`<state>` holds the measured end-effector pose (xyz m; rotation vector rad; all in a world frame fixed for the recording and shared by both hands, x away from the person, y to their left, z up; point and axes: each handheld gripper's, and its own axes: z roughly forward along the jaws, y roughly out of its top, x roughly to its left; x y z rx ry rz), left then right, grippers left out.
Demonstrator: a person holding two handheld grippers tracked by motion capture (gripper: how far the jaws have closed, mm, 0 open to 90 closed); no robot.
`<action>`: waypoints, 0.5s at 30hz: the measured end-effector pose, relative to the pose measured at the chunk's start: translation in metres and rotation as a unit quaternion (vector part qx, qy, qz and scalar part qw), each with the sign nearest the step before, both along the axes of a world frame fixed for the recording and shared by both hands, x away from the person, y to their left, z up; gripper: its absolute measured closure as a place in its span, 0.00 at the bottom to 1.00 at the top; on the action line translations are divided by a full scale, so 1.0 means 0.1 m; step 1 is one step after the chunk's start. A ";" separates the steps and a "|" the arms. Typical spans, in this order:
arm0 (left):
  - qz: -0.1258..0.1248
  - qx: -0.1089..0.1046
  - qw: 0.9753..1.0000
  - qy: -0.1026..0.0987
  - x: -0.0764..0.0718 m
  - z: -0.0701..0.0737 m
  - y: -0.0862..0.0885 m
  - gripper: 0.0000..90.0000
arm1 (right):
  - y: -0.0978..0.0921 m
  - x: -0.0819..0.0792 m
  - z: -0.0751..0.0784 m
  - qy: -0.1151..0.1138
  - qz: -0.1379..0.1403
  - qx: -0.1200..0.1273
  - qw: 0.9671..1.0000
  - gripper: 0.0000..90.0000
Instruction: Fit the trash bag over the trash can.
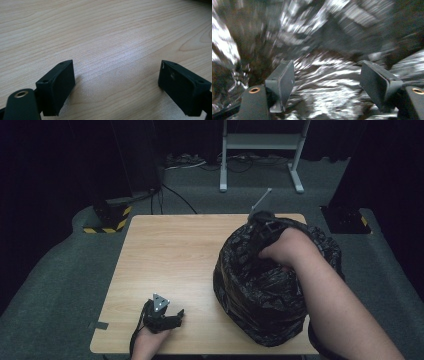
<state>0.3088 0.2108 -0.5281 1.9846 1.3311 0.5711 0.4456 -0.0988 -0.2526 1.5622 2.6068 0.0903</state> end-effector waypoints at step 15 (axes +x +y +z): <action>0.001 -0.006 1.000 0.001 0.00 0.00 0.01 0.16 | 0.18 0.51 -0.74 -0.002 0.031 0.024 0.999 0.43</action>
